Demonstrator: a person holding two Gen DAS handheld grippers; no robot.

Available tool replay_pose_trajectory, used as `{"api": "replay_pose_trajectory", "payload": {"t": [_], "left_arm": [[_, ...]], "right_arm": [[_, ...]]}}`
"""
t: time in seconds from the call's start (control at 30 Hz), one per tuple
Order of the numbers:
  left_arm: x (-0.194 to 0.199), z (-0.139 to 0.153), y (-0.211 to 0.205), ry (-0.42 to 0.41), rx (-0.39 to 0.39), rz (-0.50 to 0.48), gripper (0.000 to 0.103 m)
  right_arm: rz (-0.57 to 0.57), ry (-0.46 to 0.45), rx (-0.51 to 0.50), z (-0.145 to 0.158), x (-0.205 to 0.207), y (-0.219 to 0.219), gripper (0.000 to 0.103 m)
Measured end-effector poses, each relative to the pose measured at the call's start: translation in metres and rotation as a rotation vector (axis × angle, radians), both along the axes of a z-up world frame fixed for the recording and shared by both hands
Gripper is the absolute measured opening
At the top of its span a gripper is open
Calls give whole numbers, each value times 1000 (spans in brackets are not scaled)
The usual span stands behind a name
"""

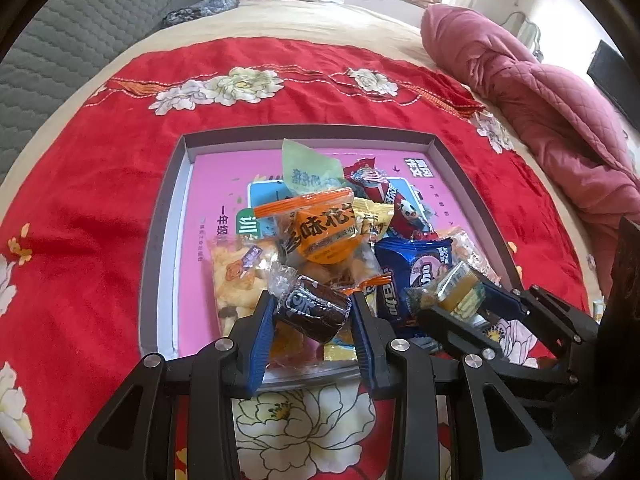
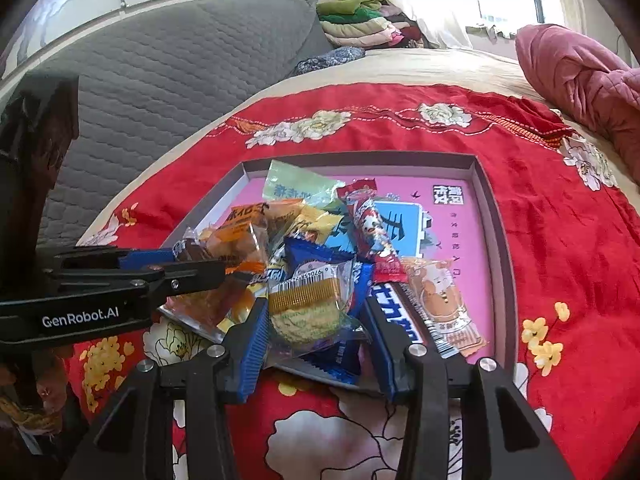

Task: Organize snacks
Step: 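Lower the sponge cake pack into the tray with the right gripper while the left lowers the dark cake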

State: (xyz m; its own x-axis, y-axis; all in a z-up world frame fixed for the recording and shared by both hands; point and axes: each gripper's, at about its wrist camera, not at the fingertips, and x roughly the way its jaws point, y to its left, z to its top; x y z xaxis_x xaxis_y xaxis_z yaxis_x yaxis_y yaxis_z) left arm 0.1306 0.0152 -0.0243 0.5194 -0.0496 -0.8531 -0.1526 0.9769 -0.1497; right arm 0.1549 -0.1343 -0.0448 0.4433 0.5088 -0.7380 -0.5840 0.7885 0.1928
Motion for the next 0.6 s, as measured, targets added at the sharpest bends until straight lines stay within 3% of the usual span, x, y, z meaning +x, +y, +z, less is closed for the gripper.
{"api": "replay_pose_trajectory", "payload": {"t": [0.6], "left_arm": [[-1, 2, -13, -4, -4, -29, 38]], "right_arm": [[-26, -41, -86, -1, -2, 1, 51]]}}
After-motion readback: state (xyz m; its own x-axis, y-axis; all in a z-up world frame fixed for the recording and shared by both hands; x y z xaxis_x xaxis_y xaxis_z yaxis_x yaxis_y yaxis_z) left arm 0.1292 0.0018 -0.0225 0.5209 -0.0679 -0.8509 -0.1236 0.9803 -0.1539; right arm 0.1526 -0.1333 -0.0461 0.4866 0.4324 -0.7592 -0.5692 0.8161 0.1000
